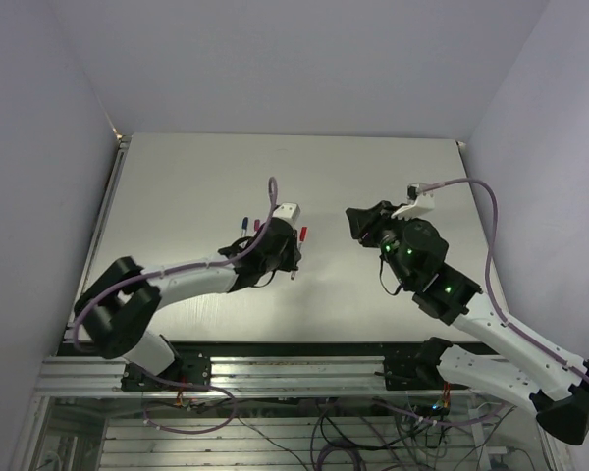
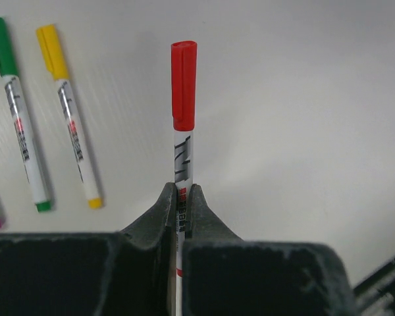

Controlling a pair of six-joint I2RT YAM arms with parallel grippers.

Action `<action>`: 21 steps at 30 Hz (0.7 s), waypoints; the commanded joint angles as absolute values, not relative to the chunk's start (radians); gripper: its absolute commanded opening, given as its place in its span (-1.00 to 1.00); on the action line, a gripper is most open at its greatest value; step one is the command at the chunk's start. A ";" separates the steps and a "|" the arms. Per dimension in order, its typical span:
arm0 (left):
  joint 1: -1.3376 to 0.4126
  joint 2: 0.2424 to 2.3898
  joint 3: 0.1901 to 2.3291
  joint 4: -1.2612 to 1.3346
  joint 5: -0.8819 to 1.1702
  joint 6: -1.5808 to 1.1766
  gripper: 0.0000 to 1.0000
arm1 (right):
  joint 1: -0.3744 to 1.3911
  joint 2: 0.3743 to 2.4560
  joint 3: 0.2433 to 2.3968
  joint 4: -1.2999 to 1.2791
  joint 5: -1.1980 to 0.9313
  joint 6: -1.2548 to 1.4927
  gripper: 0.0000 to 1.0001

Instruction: Insert the pens into the pen caps

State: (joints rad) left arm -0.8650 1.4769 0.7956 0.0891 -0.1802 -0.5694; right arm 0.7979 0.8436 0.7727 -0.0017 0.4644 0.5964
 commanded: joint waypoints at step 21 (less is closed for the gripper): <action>-0.773 1.904 1.106 -0.068 -0.286 -0.543 -0.86 | 0.801 0.782 0.724 -0.193 0.512 0.675 -0.45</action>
